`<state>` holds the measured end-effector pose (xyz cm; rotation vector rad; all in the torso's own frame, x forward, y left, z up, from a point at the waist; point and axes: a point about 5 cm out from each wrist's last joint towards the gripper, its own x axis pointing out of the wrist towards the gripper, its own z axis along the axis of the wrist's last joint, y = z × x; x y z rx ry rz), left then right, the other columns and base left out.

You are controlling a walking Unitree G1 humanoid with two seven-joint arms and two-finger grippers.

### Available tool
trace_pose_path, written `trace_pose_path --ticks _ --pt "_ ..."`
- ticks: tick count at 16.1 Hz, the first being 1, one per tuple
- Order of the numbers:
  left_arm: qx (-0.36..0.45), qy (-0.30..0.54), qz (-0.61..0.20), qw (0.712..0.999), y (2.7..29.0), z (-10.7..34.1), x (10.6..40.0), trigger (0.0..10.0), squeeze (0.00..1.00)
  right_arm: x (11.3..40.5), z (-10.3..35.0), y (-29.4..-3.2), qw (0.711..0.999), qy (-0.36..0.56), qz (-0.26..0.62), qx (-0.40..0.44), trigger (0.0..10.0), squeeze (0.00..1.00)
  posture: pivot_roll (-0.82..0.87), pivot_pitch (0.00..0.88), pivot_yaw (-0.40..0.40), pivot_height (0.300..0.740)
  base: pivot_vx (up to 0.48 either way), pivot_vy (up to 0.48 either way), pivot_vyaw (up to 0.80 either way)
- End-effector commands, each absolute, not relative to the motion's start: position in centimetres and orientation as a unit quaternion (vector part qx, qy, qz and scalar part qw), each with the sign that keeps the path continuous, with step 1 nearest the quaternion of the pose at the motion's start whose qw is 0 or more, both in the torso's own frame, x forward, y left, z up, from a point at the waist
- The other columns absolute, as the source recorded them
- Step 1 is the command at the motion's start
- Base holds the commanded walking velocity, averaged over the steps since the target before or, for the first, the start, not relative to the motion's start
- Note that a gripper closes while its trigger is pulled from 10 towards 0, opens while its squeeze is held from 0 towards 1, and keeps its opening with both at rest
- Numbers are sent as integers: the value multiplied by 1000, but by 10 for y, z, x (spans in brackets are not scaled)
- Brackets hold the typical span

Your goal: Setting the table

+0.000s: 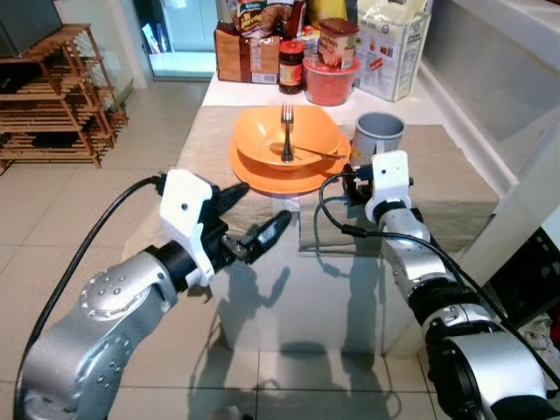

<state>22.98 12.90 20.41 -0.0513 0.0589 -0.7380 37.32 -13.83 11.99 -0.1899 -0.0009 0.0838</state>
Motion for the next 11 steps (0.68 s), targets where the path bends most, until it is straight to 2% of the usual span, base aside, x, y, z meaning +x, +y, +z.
trace_pose_path --ticks 1,6,7,11 --pt "-28 23 -373 927 128 213 228 10000 0 376 123 -136 996 1 39 -86 0 0 163 0 32 740 0 0 0" --pt "-32 14 -380 924 125 219 229 10000 0 374 120 -141 994 -2 32 -103 0 0 148 0 37 740 0 0 0" --pt "-26 9 -375 926 125 221 230 10000 0 373 123 -140 991 -17 36 -126 10000 0 142 0 34 740 0 0 0" --pt "-21 7 -364 931 125 216 233 10000 0 362 134 -130 981 -84 39 -168 10000 0 110 0 30 740 0 0 0"
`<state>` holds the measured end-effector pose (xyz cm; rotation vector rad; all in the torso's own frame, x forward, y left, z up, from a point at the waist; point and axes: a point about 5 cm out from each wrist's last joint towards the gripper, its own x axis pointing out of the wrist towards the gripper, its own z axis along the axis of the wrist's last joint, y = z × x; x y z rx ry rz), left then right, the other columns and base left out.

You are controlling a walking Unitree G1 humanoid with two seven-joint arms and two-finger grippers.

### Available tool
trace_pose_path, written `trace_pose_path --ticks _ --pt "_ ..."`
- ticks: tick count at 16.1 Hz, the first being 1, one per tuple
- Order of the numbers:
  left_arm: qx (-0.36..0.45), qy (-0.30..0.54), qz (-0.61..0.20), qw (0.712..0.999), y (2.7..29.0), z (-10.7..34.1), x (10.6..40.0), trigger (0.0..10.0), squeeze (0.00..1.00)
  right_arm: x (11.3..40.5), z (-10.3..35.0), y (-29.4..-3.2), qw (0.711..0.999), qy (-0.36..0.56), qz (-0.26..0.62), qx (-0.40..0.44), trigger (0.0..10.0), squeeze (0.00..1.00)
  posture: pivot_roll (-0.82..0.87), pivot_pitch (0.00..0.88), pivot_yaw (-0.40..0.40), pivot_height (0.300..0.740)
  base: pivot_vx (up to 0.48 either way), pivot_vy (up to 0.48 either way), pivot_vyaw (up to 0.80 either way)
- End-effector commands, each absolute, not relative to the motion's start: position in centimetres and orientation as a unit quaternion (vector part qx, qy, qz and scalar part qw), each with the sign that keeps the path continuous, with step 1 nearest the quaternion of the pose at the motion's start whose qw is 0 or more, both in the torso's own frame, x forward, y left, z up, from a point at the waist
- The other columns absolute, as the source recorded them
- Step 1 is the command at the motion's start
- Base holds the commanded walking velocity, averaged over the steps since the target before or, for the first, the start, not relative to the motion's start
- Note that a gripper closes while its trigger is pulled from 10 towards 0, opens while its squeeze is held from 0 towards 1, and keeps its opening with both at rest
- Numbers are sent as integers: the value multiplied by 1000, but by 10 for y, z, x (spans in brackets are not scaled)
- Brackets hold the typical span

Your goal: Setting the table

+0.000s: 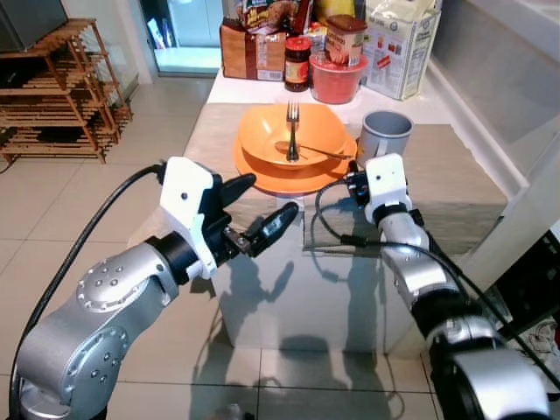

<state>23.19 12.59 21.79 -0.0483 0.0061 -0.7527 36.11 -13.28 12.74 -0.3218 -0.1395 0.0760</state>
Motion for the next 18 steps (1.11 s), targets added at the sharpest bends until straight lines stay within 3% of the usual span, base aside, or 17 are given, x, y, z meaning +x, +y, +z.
trace_pose_path --ticks 1,9,14,17,18 --pt "-22 6 -364 931 125 215 233 10000 0 359 133 -130 981 -88 38 -170 10000 0 106 0 30 740 0 0 0" --pt "-35 -7 -367 930 119 214 244 10000 0 346 117 -164 972 -54 -35 -228 10000 0 59 0 39 740 0 0 0" --pt "-33 -12 -363 931 120 212 245 10000 0 338 132 -134 979 -91 14 -181 10000 0 55 0 38 740 0 0 0" --pt "-33 -14 -368 929 119 213 247 10000 0 341 144 -128 991 -87 22 -102 10000 0 51 0 42 740 0 0 0" --pt "-33 -17 -368 929 120 215 249 10000 0 353 150 -134 993 -7 -4 117 10000 0 43 0 51 740 0 0 0"
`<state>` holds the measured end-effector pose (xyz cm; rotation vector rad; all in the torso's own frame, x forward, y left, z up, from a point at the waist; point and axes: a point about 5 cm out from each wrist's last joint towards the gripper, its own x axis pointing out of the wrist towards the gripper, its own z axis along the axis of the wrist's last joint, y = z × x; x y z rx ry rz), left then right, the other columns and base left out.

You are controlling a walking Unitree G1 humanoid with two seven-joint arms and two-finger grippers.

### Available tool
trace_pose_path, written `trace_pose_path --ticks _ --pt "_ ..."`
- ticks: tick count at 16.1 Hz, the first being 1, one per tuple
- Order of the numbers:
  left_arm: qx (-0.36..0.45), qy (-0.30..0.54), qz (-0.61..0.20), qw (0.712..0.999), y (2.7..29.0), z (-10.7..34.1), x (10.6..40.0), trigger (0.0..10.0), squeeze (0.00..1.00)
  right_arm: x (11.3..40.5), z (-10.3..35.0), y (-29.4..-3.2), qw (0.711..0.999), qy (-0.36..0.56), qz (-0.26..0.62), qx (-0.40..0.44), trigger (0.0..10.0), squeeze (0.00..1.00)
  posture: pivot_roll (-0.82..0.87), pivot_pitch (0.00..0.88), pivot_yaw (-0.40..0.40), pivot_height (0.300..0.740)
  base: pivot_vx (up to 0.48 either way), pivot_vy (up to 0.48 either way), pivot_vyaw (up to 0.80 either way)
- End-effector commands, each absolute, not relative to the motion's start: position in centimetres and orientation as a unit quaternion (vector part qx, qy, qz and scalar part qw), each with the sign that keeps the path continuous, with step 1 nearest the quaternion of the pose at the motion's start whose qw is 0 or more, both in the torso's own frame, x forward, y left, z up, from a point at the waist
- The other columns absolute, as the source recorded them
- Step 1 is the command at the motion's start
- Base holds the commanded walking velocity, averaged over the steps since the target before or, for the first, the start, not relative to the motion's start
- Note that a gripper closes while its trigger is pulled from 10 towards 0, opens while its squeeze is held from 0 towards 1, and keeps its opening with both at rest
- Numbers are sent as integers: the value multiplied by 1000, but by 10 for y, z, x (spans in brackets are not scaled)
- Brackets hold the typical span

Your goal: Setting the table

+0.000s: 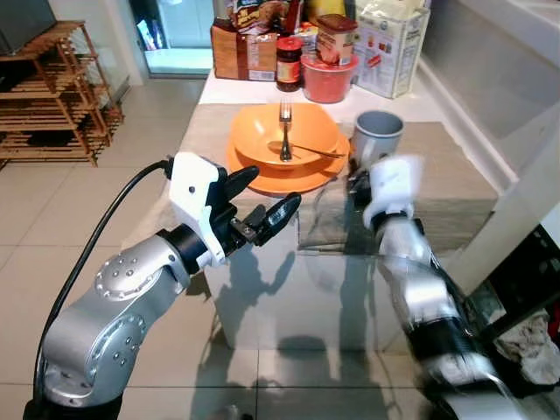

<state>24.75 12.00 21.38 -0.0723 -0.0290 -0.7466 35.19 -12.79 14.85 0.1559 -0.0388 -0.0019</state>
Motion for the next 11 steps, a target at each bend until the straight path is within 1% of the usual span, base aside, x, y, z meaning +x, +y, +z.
trace_pose_path --ticks 1,2,4,8,11 --pt "-33 -18 -366 930 121 215 249 10000 0 354 151 -135 990 1 -9 139 10000 0 43 0 51 740 0 0 0" --pt "-34 -15 -369 929 120 214 249 10000 0 356 156 -139 997 -24 -11 76 10000 0 44 0 57 740 0 0 0" --pt "-32 -16 -373 927 118 215 249 10000 0 357 153 -138 999 -27 -10 36 10000 0 54 0 55 740 0 0 0" --pt "-35 -17 -367 929 120 215 249 10000 0 354 144 -138 1000 4 -12 12 10000 0 60 0 53 740 0 0 0" --pt "-38 -17 -369 929 121 216 248 10000 0 355 136 -152 999 12 -34 -25 10000 0 62 0 57 740 0 0 0"
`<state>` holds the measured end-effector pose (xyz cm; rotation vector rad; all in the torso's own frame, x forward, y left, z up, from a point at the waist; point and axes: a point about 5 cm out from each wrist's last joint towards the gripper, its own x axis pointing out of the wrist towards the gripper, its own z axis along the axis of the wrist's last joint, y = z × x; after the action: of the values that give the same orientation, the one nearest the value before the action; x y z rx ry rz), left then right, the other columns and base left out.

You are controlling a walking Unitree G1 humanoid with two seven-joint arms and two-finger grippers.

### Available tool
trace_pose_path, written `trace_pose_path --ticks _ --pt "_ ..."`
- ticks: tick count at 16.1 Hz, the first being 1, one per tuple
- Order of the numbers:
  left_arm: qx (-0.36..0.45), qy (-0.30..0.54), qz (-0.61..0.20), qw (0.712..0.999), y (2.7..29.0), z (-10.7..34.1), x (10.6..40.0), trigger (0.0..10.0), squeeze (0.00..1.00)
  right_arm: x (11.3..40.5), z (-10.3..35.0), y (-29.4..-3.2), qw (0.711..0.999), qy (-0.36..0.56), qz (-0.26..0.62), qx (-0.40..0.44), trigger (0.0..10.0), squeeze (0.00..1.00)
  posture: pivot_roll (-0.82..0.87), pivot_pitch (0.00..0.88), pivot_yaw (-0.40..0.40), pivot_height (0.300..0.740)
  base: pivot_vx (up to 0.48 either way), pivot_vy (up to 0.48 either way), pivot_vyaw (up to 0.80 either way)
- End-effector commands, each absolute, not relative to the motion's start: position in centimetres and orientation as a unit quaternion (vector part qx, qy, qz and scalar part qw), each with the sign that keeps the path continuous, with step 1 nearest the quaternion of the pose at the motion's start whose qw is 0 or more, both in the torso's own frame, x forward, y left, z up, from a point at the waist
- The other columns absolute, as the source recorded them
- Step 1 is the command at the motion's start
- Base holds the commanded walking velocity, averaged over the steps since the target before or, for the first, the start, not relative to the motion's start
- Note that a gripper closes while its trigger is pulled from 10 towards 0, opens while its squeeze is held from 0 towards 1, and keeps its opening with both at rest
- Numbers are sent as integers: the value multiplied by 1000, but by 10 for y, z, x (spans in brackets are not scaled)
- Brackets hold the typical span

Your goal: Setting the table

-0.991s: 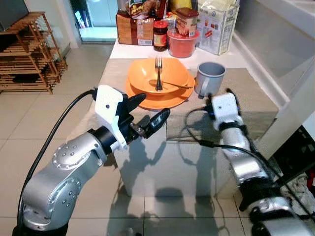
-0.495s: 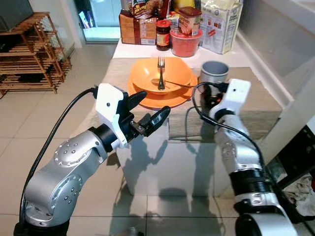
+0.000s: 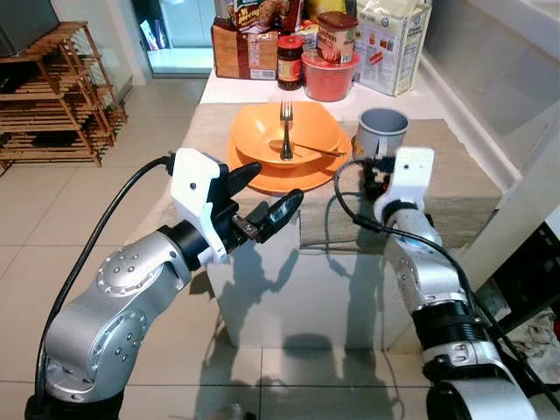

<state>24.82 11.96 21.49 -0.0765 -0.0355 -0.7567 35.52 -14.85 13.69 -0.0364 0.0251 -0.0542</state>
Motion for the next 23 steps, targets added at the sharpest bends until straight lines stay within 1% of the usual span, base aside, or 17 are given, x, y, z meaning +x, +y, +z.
trace_pose_path --ticks 1,3,11,19,20,23 --pt "-38 -17 -369 928 121 217 248 10000 0 354 135 -155 999 12 -40 -31 10000 0 61 0 59 740 0 0 0" --pt "-38 -16 -369 928 122 217 248 10000 0 355 134 -158 998 13 -44 -34 10000 0 62 0 62 740 0 0 0" --pt "-40 -16 -370 928 121 217 248 10000 0 361 141 -150 998 -8 -26 -57 10000 0 64 0 62 740 0 0 0" --pt "-43 -17 -364 930 120 217 247 10000 0 372 144 -154 996 -17 -31 -84 10000 0 73 0 61 740 0 0 0" --pt "-43 -17 -364 930 121 217 247 10000 0 372 144 -154 996 -15 -32 -81 0 0 78 0 58 740 0 0 0" --pt "-43 -16 -362 931 121 217 247 10000 0 373 143 -153 996 -15 -34 -77 0 0 80 0 59 740 0 0 0"
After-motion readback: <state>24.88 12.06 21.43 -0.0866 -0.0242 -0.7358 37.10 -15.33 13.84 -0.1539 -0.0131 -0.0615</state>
